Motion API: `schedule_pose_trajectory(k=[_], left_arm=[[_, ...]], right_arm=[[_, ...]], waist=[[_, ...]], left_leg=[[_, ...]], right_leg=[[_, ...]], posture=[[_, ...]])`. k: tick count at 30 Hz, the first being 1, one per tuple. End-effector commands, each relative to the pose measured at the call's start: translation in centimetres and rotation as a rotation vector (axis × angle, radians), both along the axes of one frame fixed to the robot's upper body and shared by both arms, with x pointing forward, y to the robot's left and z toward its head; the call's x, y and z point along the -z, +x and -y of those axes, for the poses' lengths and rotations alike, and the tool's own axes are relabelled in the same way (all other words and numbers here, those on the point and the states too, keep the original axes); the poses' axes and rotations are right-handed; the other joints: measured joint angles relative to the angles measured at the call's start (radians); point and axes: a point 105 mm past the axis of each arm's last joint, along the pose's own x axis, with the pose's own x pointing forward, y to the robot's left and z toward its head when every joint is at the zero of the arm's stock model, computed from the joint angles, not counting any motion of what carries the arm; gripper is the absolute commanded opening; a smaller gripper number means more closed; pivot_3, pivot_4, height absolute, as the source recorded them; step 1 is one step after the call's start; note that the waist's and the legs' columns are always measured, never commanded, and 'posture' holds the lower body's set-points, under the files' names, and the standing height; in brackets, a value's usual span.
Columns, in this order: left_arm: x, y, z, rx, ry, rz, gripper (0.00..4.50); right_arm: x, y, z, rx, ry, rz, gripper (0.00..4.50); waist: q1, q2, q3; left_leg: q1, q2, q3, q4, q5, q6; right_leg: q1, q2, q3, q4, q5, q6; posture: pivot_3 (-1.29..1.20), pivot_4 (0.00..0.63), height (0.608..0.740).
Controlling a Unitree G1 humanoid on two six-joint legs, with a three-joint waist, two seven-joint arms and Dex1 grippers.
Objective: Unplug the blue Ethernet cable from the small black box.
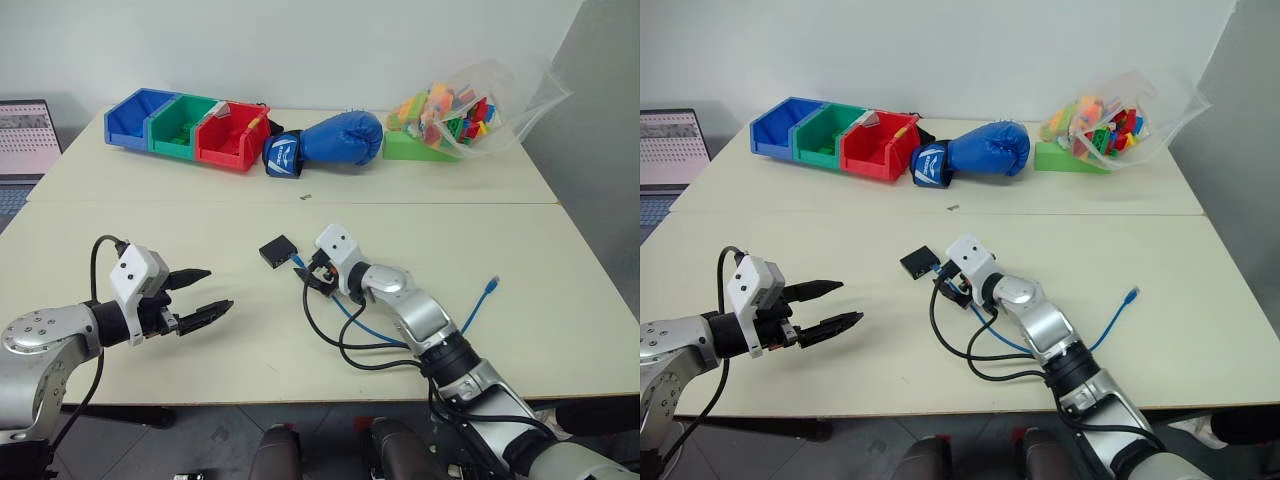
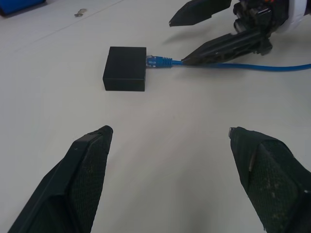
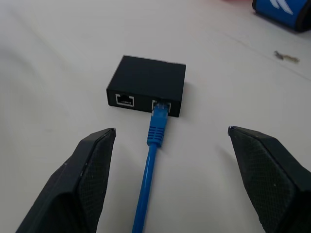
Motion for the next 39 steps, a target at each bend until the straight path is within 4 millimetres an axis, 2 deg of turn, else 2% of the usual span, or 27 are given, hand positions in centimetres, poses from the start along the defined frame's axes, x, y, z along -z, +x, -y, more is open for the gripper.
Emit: schedule_pose_trajectory(k=[1, 4, 5, 8, 13, 15, 16, 19, 20, 21, 23, 28, 30, 33, 34, 36, 39], left_arm=[[-1.2, 0.1, 0.1, 0.016, 0.027, 0.046, 4.09], [-1.3, 0.2, 0.4, 0.024, 0.025, 0.049, 4.09], [-1.3, 0.2, 0.5, 0.026, 0.024, 0.049, 4.11], [-1.2, 0.2, 0.6, 0.028, 0.023, 0.048, 4.11], [-1.1, 0.4, 0.5, 0.026, 0.025, 0.047, 4.11], [-1.0, 0.6, 0.6, 0.025, 0.024, 0.048, 4.11], [-1.0, 0.6, 0.6, 0.021, 0.025, 0.052, 4.11], [-0.7, 0.8, 0.4, -0.002, 0.010, 0.045, 4.11], [-0.3, 0.7, 0.3, -0.010, 0.001, 0.035, 4.11], [-0.1, 0.7, 0.2, -0.017, -0.017, 0.020, 4.11], [0.2, 0.8, 0.3, -0.025, -0.041, 0.006, 4.11], [-1.3, 2.1, 1.8, -0.024, -0.163, 0.049, 4.11], [-1.6, 2.5, 2.8, 0.013, -0.235, 0.004, 4.11], [-2.0, 2.6, 3.5, 0.063, -0.306, -0.068, 4.11], [-2.1, 2.5, 3.9, 0.088, -0.329, -0.096, 4.11], [-2.5, 1.5, 6.0, 0.217, -0.423, -0.206, 4.11], [-2.7, 0.1, 7.8, 0.345, -0.457, -0.295, 4.11]], right_arm=[[-0.4, 0.8, -1.0, 0.030, 0.017, 0.023, 3.92], [0.2, 1.1, -1.2, 0.053, 0.028, -0.009, 3.92], [0.2, 1.0, -1.4, 0.051, 0.037, -0.018, 3.63], [0.2, 0.9, -1.9, 0.036, 0.053, -0.024, 3.17], [0.5, 0.7, -2.5, 0.012, 0.037, -0.024, 1.95], [0.5, 0.7, -2.4, 0.012, 0.026, -0.016, 1.42], [0.5, 0.7, -2.3, 0.012, 0.024, -0.015, 1.31], [0.2, 1.0, -1.4, 0.011, 0.024, 0.003, 0.74], [0.0, 1.0, -1.0, 0.004, 0.019, 0.018, 0.38], [-0.4, 1.1, -0.4, -0.007, 0.015, 0.039, 0.21], [-1.0, 1.1, 0.3, -0.025, 0.006, 0.068, 0.15], [-3.8, -0.4, 3.8, -0.181, -0.114, 0.298, 0.14], [-5.0, -1.3, 5.5, -0.244, -0.170, 0.396, 0.14], [-6.0, -2.4, 6.5, -0.305, -0.225, 0.485, 0.14], [-6.4, -2.7, 6.8, -0.326, -0.238, 0.523, 0.14], [-7.2, -4.4, 7.3, -0.429, -0.297, 0.635, 0.14], [-7.5, -6.0, 7.5, -0.526, -0.335, 0.706, 0.14]], waist=[[-0.001, 0.000, 0.000], [-0.005, 0.000, 0.000], [-0.005, 0.000, 0.000], [-0.006, 0.000, 0.000], [-0.005, 0.000, 0.000], [-0.005, 0.000, 0.000], [-0.005, 0.000, 0.000], [-0.005, 0.000, 0.000], [-0.005, 0.000, 0.000], [-0.005, 0.000, 0.000], [-0.001, 0.000, 0.000], [0.008, 0.000, 0.000], [0.010, 0.000, 0.000], [0.002, 0.000, 0.000], [-0.002, 0.000, 0.000], [-0.006, 0.000, 0.001], [-0.005, 0.000, 0.001]], left_leg=[[0.000, 0.000, 0.000, 0.000, 0.000, 0.000], [0.000, 0.000, 0.000, 0.000, 0.000, 0.000], [0.000, 0.000, 0.000, 0.000, 0.000, 0.000], [0.000, 0.000, 0.000, 0.000, 0.000, 0.000], [0.000, 0.000, -0.001, 0.000, 0.000, 0.000], [0.000, 0.000, -0.001, 0.000, 0.000, 0.000], [0.000, 0.000, -0.001, 0.000, 0.000, 0.000], [0.000, 0.000, -0.001, 0.000, 0.000, 0.000], [0.000, 0.000, -0.001, 0.000, 0.000, 0.000], [0.000, 0.000, -0.001, 0.000, 0.000, 0.000], [0.000, 0.000, -0.001, 0.000, 0.000, 0.000], [-0.001, -0.001, -0.001, 0.000, 0.000, 0.000], [-0.001, -0.001, -0.001, 0.000, 0.000, 0.000], [0.000, 0.000, -0.001, 0.000, 0.000, 0.000], [0.000, 0.000, -0.001, 0.000, 0.000, 0.000], [0.000, 0.000, -0.001, 0.000, 0.000, 0.000], [-0.001, 0.000, -0.001, 0.000, 0.000, 0.000]], right_leg=[[0.000, 0.000, 0.000, 0.000, 0.000, 0.000], [0.000, 0.000, 0.000, 0.000, 0.000, 0.000], [0.000, 0.000, 0.000, 0.001, 0.000, 0.000], [0.000, 0.000, 0.000, 0.001, 0.000, 0.000], [0.000, 0.000, 0.000, 0.001, 0.000, 0.000], [0.000, 0.000, 0.000, 0.001, 0.000, 0.000], [0.000, 0.000, 0.000, 0.001, 0.000, 0.000], [0.000, 0.000, 0.000, 0.001, 0.000, 0.000], [0.000, 0.000, 0.000, 0.001, 0.000, 0.000], [0.000, 0.000, 0.000, 0.001, 0.000, 0.000], [0.000, 0.000, 0.000, 0.001, 0.000, 0.000], [0.000, -0.001, 0.000, 0.000, 0.000, 0.000], [0.000, 0.000, 0.000, 0.000, 0.000, 0.000], [0.000, 0.001, -0.001, 0.000, 0.000, 0.000], [0.000, 0.001, -0.001, 0.001, 0.000, 0.000], [0.000, 0.001, -0.001, 0.001, 0.000, 0.000], [0.000, 0.001, -0.001, 0.000, 0.000, 0.000]], posture=[[0.00, 0.150, 0.740], [0.00, 0.150, 0.740], [0.00, 0.150, 0.740], [0.00, 0.150, 0.740], [0.00, 0.150, 0.740], [0.00, 0.150, 0.740], [0.00, 0.150, 0.740], [0.00, 0.150, 0.740], [0.00, 0.150, 0.740], [0.00, 0.150, 0.740], [0.00, 0.150, 0.740], [0.00, 0.150, 0.740], [0.00, 0.150, 0.740], [0.00, 0.150, 0.740], [0.00, 0.150, 0.740], [0.00, 0.150, 0.740], [0.00, 0.150, 0.740]])
